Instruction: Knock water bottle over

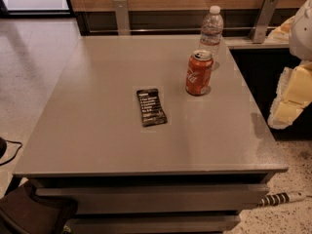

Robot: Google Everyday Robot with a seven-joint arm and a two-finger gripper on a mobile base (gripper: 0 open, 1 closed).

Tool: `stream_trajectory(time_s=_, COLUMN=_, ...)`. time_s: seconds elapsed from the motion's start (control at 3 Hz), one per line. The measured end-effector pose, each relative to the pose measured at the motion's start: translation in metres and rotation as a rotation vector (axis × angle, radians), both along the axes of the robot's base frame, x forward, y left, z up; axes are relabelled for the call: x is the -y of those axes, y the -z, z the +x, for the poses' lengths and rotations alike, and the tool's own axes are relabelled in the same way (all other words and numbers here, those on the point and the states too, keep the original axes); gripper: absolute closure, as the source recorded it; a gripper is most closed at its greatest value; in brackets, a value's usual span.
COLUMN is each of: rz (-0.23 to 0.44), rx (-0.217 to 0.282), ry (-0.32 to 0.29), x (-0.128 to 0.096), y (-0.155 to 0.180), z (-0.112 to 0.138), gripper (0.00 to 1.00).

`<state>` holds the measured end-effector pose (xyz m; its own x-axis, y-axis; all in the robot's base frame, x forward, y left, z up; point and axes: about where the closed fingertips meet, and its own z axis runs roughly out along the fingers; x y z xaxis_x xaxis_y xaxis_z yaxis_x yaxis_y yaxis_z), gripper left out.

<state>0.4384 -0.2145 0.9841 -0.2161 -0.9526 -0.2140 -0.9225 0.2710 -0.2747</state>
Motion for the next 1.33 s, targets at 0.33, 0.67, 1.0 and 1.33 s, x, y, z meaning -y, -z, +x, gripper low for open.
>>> stream_trajectory(time_s=0.33, rz=0.011, rx=0.016, ry=0.003, x=0.001, y=-0.002, z=0.004, gripper=0.00)
stream_trajectory(time_s=0.67, rz=0.082, rx=0.086, ry=0.024, x=0.010, y=-0.006, z=0.024, gripper=0.00)
stream_trajectory(time_s=1.0, rz=0.289, rx=0.186, ry=0.124, x=0.026, y=0.005, z=0.048, gripper=0.00)
stream_trajectory(time_s=1.33, rz=0.519, rx=0.340, ry=0.210, x=0.035, y=-0.002, z=0.095, gripper=0.00)
